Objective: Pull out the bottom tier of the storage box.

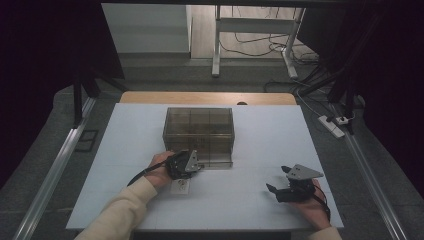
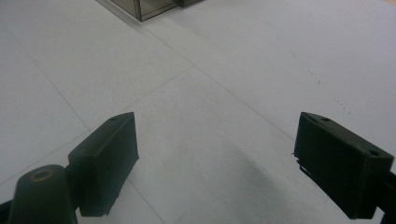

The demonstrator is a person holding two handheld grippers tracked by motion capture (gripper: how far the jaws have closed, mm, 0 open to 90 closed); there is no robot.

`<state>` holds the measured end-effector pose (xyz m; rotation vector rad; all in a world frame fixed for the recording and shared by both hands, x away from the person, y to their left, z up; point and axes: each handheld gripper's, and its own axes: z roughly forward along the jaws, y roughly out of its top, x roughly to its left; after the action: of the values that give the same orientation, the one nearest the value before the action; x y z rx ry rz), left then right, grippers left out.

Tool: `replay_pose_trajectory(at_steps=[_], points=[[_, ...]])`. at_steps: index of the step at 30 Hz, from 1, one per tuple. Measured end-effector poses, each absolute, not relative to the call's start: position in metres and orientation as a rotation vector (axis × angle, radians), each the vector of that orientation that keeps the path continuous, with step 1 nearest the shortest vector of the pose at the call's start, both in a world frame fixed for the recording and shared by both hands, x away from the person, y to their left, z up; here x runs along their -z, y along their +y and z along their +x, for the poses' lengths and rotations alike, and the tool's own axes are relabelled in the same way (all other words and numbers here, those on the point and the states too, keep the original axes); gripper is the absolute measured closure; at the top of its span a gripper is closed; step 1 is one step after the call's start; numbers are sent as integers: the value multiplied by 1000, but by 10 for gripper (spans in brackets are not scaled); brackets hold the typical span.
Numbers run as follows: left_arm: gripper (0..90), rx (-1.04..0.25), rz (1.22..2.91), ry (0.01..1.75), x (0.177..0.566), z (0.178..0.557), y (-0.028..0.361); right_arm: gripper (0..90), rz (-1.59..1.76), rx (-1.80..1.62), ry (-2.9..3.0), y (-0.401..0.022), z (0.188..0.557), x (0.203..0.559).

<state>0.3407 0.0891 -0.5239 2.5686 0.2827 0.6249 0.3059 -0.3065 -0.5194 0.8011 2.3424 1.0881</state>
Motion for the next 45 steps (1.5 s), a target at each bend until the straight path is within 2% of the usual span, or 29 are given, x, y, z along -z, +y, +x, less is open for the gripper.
replay_pose_trajectory(at_steps=[45], points=[[672,-597,2575,253,523,333,90,134,804,-1087,2342,-307,306,519]])
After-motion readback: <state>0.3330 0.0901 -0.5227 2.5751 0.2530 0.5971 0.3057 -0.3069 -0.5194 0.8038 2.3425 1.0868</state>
